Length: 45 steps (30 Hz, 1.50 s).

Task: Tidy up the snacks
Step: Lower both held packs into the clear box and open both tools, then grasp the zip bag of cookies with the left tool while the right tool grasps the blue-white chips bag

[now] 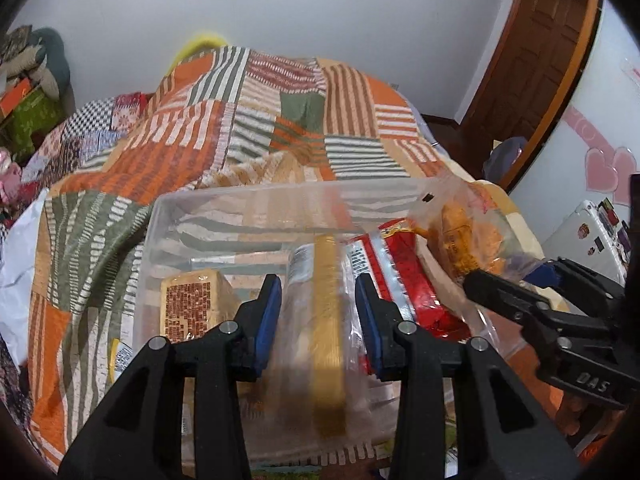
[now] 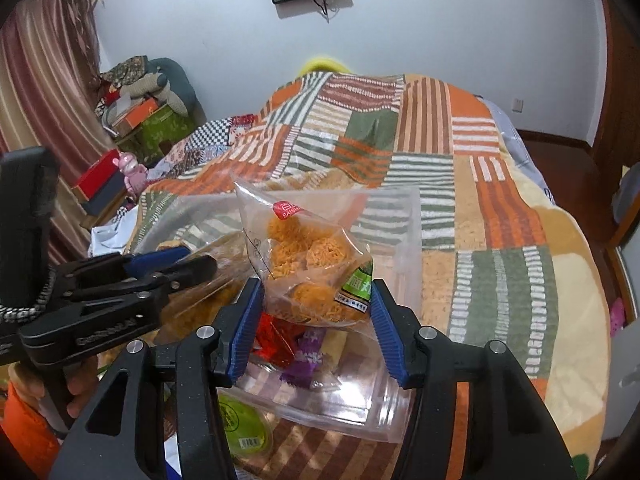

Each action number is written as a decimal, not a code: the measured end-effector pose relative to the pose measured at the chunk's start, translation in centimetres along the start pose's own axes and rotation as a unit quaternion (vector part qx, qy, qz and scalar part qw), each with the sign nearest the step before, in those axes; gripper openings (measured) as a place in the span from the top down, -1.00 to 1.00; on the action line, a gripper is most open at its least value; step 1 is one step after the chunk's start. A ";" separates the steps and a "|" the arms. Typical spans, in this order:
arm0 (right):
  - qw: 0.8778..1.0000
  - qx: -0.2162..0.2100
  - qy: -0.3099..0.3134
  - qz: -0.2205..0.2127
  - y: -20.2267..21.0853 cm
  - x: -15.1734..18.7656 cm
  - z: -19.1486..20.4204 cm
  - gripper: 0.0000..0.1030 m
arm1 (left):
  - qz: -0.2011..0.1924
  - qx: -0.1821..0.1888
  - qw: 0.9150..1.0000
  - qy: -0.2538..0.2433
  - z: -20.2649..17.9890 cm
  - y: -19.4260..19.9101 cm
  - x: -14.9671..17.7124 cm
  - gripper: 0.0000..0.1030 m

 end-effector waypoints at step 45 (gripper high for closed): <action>0.998 -0.036 0.047 0.001 5.5 7.4 5.6 -0.62 | 0.015 -0.081 0.996 0.029 8.7 9.4 10.0 -0.58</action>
Point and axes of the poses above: each gripper's, at about its wrist camera, not at the fingertips, and y roughly against the way its jaws point, z to its left, x to its underside, the point moved 8 cm from there along -y, roughly the way its jaws point, and after that the axes turned 2 degrees about x, right-handed, at the moved point
